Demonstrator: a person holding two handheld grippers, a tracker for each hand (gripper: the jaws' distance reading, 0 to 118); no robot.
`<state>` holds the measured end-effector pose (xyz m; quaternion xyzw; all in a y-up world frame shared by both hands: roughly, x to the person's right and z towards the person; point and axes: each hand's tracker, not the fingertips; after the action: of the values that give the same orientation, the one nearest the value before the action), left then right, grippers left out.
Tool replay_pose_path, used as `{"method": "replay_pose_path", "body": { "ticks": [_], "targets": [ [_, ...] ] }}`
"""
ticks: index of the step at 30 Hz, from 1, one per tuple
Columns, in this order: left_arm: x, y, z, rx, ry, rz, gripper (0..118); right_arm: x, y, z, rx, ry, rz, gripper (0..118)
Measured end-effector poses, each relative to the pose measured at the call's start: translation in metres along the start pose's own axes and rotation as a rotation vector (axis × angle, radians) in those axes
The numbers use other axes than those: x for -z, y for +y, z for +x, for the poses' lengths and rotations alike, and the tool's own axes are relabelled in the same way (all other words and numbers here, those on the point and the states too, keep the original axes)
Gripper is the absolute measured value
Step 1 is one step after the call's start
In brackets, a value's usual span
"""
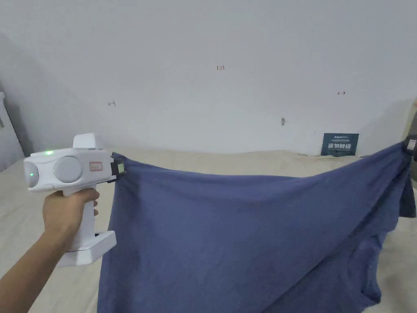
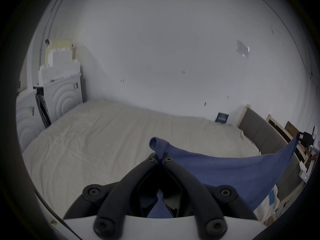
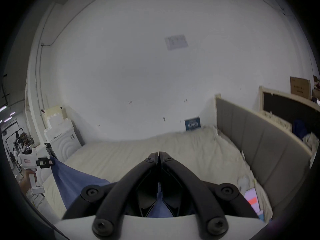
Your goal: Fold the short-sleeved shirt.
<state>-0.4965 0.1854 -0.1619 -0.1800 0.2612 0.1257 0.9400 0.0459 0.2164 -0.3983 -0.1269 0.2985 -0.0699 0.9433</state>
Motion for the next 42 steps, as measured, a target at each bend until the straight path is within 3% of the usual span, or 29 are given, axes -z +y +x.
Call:
{"method": "replay_pose_path", "body": {
  "ticks": [12,18,23,27,34,42],
  "targets": [
    [0.009,0.122,0.016,0.044,0.032,0.150,0,0.033,0.122,-0.017,-0.035,-0.044,0.141,0],
    [0.027,0.144,0.030,0.077,0.034,0.181,0,0.035,0.136,-0.029,-0.075,-0.054,0.169,0],
    [0.062,0.106,0.036,0.111,0.041,0.113,0,0.056,0.094,-0.016,-0.084,-0.067,0.125,0],
    [0.104,0.054,0.036,0.123,0.057,0.005,0,0.085,0.040,0.004,-0.053,-0.091,0.026,0],
    [0.146,-0.042,0.023,0.098,0.054,-0.149,0,0.113,-0.059,0.035,-0.065,-0.113,-0.134,0],
    [0.134,-0.152,-0.014,0.087,0.033,-0.287,0,0.076,-0.171,0.049,-0.016,-0.113,-0.265,0]
  ]
}}
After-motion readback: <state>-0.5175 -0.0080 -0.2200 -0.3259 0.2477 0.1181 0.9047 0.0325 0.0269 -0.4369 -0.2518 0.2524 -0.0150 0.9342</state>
